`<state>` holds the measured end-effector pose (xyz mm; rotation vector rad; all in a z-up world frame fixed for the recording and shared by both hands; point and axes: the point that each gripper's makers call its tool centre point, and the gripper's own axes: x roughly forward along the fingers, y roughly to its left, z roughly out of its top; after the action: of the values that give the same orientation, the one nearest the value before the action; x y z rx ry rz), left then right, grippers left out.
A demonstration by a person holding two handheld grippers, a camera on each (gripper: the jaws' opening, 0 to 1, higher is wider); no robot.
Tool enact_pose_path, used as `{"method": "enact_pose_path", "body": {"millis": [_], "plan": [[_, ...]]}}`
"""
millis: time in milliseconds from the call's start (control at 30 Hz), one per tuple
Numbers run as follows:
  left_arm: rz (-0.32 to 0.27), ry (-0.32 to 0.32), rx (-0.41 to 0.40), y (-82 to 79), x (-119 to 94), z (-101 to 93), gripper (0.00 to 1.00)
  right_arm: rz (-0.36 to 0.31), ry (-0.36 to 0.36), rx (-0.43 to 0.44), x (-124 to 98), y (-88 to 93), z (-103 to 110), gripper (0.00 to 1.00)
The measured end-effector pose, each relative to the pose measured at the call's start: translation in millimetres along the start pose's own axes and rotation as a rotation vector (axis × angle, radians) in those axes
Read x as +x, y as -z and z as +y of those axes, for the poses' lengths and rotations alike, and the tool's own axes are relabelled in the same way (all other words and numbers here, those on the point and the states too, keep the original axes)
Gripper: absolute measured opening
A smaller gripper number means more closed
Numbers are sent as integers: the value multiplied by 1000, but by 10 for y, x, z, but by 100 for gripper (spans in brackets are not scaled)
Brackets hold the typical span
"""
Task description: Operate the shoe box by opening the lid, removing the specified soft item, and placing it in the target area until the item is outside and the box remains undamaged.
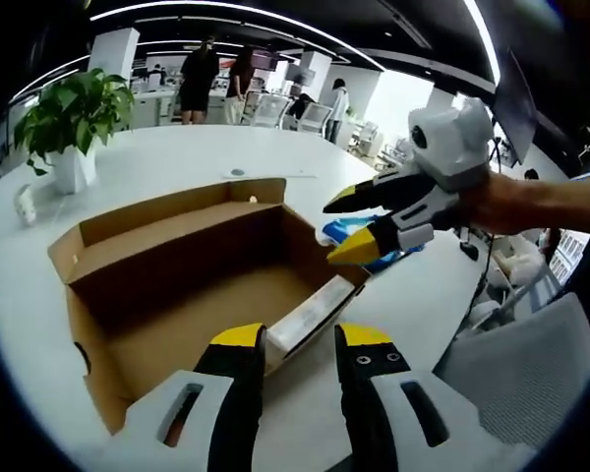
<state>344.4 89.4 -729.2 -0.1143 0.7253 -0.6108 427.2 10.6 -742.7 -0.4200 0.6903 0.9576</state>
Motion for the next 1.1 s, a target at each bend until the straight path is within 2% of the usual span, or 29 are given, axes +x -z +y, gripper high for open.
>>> {"method": "enact_pose_path", "body": {"millis": [233, 533, 633, 800, 1100], "plan": [[3, -5, -11, 6, -13, 31, 28, 72, -89, -51, 80, 53, 206, 48], [-7, -11, -20, -26, -25, 55, 28, 152, -172, -159, 189, 85, 257, 50], [-11, -17, -21, -36, -36, 69, 28, 183, -207, -210, 234, 97, 276, 51], [-18, -25, -29, -37, -52, 100, 28, 269, -282, -322, 290, 220, 320, 54], [-29, -35, -45, -49, -65, 128, 29, 297, -343, -381, 386, 178, 377, 56]]}}
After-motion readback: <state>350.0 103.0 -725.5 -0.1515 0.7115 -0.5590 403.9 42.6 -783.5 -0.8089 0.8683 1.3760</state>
